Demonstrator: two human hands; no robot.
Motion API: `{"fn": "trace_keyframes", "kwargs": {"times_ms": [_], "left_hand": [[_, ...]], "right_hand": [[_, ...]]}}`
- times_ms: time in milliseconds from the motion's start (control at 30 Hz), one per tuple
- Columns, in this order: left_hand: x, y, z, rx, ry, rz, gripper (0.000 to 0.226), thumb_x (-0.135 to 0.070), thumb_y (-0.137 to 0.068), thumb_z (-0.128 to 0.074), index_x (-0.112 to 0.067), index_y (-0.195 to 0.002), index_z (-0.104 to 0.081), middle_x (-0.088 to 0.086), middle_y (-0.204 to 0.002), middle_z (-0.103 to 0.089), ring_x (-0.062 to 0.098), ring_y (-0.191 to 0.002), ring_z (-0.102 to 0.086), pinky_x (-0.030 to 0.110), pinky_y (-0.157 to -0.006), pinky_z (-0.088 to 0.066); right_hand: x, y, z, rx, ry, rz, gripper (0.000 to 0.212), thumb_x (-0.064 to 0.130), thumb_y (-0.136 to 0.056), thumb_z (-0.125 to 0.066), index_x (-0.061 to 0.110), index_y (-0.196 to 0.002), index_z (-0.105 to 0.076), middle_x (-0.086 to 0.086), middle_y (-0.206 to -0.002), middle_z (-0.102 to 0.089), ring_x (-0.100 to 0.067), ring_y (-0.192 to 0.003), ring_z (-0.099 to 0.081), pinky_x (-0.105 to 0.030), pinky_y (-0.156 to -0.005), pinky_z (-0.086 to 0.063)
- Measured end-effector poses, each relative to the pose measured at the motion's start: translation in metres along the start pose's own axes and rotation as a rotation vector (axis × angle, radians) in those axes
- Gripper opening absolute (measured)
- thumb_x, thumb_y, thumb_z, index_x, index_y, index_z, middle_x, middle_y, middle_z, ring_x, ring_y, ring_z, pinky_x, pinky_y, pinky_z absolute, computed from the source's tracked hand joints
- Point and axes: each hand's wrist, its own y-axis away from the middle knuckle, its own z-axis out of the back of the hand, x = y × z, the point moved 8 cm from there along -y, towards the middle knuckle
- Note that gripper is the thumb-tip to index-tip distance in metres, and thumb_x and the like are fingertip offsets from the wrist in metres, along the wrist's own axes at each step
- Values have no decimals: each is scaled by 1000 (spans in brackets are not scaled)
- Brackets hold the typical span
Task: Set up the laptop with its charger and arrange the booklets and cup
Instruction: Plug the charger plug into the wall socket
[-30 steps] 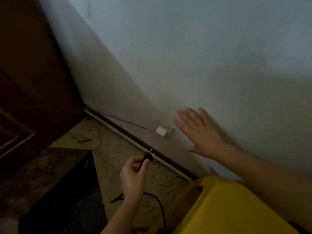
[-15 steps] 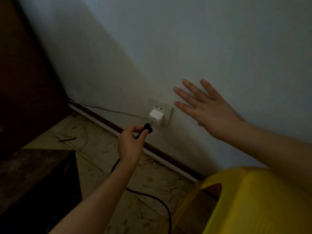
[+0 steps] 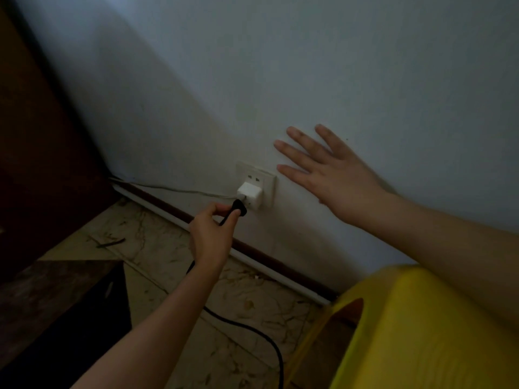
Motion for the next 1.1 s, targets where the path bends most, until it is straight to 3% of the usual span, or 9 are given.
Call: {"fn": "trace_keyframes", "kwargs": {"times_ms": [133, 300, 500, 667, 933, 1100], "left_hand": [[0, 0, -1, -19, -20, 19, 9, -31, -81, -68, -23, -85, -66, -11, -88, -64, -4, -74, -53, 14, -55, -31], [-4, -2, -4, 6, -36, -25, 9, -31, -82, -68, -25, -82, -62, -11, -85, -62, 6, -60, -53, 22, -51, -37], [-4, -6, -5, 4, -20, -42, 9, -29, -80, -68, -23, -79, -62, -10, -82, -62, 16, -79, -60, 34, -69, -52], [-16, -10, -8, -7, -222, -190, 11, -32, -82, -67, -23, -84, -59, -7, -89, -64, 14, -71, -59, 33, -57, -51], [-10, -13, -15, -32, -126, -151, 13, -29, -81, -67, -18, -81, -60, -2, -84, -65, 17, -60, -54, 30, -52, -46], [-17, -12, -13, -43, -149, -142, 12, -27, -81, -69, -17, -82, -62, -2, -87, -64, 18, -73, -60, 35, -61, -52]], "right_hand": [[1, -1, 0, -10, 25, -12, 83, 23, -85, -60, 24, -151, -8, -9, -158, 21, -32, -143, 24, -50, -106, 25], [0, -1, -1, -12, 30, -14, 82, 23, -85, -59, 23, -150, -10, -9, -158, 19, -33, -143, 22, -50, -107, 24], [1, -1, 0, -14, 86, -27, 83, 27, -86, -60, 25, -151, -8, -9, -158, 20, -34, -144, 22, -52, -106, 24], [0, -1, 2, -18, 77, -29, 80, 24, -87, -58, 25, -150, -10, -9, -159, 18, -33, -144, 20, -51, -105, 23], [1, -1, 4, -46, 30, -9, 71, 20, -91, -52, 24, -150, -13, -8, -159, 18, -32, -144, 21, -50, -108, 22], [2, -2, 2, -28, 37, -29, 72, 20, -91, -53, 24, -150, -11, -9, -159, 19, -34, -144, 21, -52, -106, 22]]}}
